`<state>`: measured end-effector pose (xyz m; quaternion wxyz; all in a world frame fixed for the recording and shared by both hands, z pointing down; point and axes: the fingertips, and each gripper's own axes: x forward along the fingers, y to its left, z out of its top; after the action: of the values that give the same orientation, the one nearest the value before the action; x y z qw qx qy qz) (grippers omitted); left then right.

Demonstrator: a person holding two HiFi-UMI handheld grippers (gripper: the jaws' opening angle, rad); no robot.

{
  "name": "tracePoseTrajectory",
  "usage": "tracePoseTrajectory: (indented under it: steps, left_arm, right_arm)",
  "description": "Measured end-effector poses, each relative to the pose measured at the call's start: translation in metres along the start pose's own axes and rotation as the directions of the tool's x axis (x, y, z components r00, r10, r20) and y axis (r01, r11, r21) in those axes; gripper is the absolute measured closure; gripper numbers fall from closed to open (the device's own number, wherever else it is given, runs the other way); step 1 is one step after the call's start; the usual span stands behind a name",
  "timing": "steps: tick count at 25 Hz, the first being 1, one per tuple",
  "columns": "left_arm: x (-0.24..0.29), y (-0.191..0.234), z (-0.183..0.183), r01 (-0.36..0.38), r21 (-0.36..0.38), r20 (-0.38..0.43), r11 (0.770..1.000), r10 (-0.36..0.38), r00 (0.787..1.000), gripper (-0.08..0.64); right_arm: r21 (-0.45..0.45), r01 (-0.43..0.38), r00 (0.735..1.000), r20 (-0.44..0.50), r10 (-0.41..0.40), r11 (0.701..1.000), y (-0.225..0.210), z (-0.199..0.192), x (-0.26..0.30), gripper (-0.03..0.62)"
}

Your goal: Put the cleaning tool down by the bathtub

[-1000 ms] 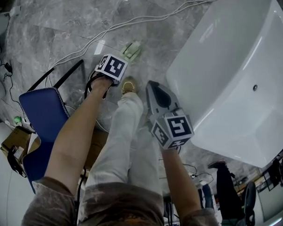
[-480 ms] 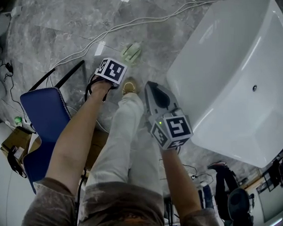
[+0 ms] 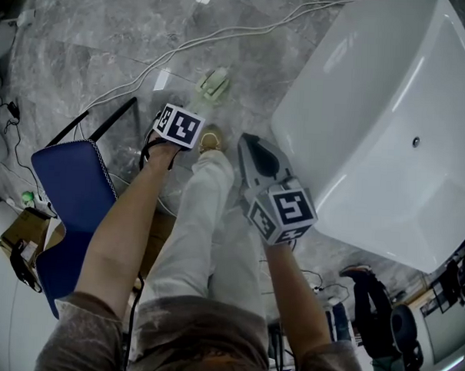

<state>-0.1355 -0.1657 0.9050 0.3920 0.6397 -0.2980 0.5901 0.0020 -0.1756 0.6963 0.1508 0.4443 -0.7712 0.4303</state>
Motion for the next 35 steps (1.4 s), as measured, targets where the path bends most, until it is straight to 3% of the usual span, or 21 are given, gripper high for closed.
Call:
tracePoseTrajectory:
  steps: [12, 20, 23, 28, 35]
  left_arm:
    - [-0.018, 0.013, 0.000, -0.051, -0.016, 0.068, 0.999, 0.052, 0.996, 0.356]
    - [-0.062, 0.011, 0.000, -0.098, -0.059, 0.119, 0.993, 0.105, 0.987, 0.357]
    - [-0.085, 0.010, 0.001, -0.122, -0.098, 0.156, 0.988, 0.136, 0.978, 0.389]
    - [-0.125, 0.002, 0.003, -0.141, -0.162, 0.195, 0.977, 0.171, 0.966, 0.544]
    - [-0.184, -0.029, 0.004, -0.074, -0.265, 0.219, 0.961, 0.135, 0.966, 0.555]
  right_arm:
    - [-0.010, -0.014, 1.000, -0.003, 0.014, 1.000, 0.008, 0.005, -0.004, 0.592]
    - [-0.019, -0.023, 1.000, 0.009, 0.023, 1.000, 0.023, 0.024, -0.023, 0.592]
    - [-0.024, -0.028, 1.000, 0.013, 0.028, 0.999, 0.032, 0.036, -0.035, 0.592]
    - [-0.030, -0.038, 0.999, 0.011, 0.038, 0.999, 0.046, 0.053, -0.059, 0.592]
    - [-0.041, -0.073, 0.997, 0.005, 0.073, 0.997, 0.073, 0.075, -0.094, 0.592]
